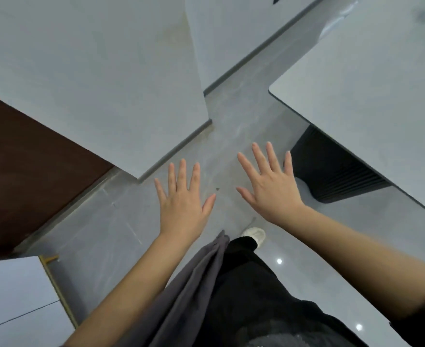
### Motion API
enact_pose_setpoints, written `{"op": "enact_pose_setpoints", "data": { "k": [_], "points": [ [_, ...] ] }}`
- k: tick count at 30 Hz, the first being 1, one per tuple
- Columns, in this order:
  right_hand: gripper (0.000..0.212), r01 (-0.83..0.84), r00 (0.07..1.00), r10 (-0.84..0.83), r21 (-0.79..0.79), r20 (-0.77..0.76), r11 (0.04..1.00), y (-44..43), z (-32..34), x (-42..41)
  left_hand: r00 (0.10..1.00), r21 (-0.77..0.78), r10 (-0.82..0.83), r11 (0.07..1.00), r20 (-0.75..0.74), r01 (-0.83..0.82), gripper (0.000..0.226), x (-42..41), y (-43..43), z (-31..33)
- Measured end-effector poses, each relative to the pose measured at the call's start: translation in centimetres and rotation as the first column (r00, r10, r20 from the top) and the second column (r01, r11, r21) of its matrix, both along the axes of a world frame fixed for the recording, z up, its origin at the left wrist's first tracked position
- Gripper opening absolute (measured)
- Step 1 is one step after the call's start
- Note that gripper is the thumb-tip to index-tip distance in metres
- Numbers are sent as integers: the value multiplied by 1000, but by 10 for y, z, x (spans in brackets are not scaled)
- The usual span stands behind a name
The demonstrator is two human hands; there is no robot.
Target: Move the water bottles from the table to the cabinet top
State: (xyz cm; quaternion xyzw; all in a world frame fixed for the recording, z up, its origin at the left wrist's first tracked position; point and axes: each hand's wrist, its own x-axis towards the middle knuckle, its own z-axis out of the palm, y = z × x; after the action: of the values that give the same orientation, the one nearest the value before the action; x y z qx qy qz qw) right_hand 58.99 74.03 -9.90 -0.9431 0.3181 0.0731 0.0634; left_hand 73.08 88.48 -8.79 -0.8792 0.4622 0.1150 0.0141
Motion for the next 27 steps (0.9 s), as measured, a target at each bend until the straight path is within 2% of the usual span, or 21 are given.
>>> {"op": "enact_pose_setpoints", "data": {
  "k": [10, 15, 19, 27],
  "points": [
    [73, 137, 990, -137, -10, 12, 990, -100, 7, -150, 980, -25, -199, 980, 13, 200, 79, -137, -117, 1],
    [72, 166, 986, -166, -24, 25, 986, -137, 3, -259, 983, -35, -185, 982, 14, 185, 78, -251, -158, -9],
    [72, 116, 993, -116, -6, -4, 993, -155, 7, -337, 992, -33, -125, 992, -12, 125, 77, -340, -169, -10],
    [71, 77, 997, -77, 21, -11, 997, -198, 7, -434, 996, -34, -56, 998, -74, 54, 75, -444, -207, -7]
  ]
}}
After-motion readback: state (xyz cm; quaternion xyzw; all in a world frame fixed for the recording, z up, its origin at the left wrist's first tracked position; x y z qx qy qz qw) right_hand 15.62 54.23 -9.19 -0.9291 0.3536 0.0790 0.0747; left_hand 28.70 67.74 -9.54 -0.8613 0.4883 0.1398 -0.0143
